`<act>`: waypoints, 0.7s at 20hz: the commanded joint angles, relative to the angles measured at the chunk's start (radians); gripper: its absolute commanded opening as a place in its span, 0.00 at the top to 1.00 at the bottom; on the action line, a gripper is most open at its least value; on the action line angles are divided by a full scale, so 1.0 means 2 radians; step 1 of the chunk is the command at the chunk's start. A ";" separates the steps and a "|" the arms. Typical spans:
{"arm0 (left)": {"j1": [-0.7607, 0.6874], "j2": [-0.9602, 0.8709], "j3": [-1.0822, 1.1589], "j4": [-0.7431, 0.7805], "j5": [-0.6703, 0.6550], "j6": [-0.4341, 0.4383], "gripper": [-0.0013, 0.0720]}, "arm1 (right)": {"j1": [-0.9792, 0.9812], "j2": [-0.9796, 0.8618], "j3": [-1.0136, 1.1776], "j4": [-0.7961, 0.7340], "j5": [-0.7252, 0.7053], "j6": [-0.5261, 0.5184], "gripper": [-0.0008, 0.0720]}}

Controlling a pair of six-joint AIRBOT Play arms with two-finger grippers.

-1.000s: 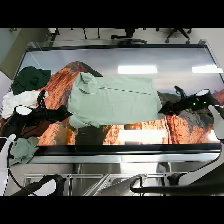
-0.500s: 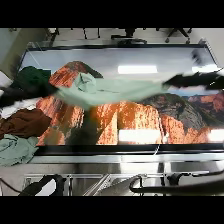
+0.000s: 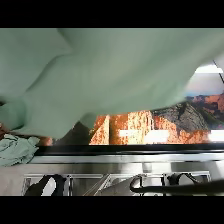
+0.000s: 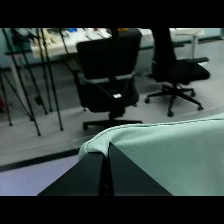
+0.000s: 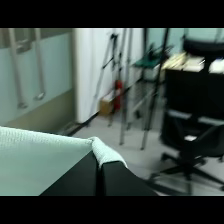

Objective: Fold the shirts.

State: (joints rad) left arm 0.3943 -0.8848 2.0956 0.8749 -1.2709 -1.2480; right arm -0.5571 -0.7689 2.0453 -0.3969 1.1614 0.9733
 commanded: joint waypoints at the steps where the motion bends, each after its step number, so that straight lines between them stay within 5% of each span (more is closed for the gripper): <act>1: 0.027 0.027 -0.026 0.019 0.006 0.015 0.96 | -0.015 0.021 0.006 -0.047 0.005 0.028 0.97; 5: -0.054 -0.046 -0.101 -0.014 -0.011 0.056 0.96 | -0.009 -0.054 -0.077 0.062 0.098 0.014 0.97; 7: -0.119 -0.112 -0.121 0.014 -0.009 0.072 0.96 | 0.037 -0.101 -0.142 0.049 0.102 -0.004 0.97; 11: -0.214 -0.313 -0.097 0.120 -0.006 0.068 0.96 | 0.126 -0.214 -0.229 -0.068 0.017 -0.018 0.97; 14: -0.226 -0.476 -0.020 0.152 -0.026 0.040 0.96 | 0.140 -0.319 -0.229 -0.078 -0.045 -0.021 0.97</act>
State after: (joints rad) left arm -0.0032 -1.5623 1.9556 1.0859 -1.2915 -1.1290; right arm -0.3286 -1.2346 1.6260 -0.4950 1.1866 0.9474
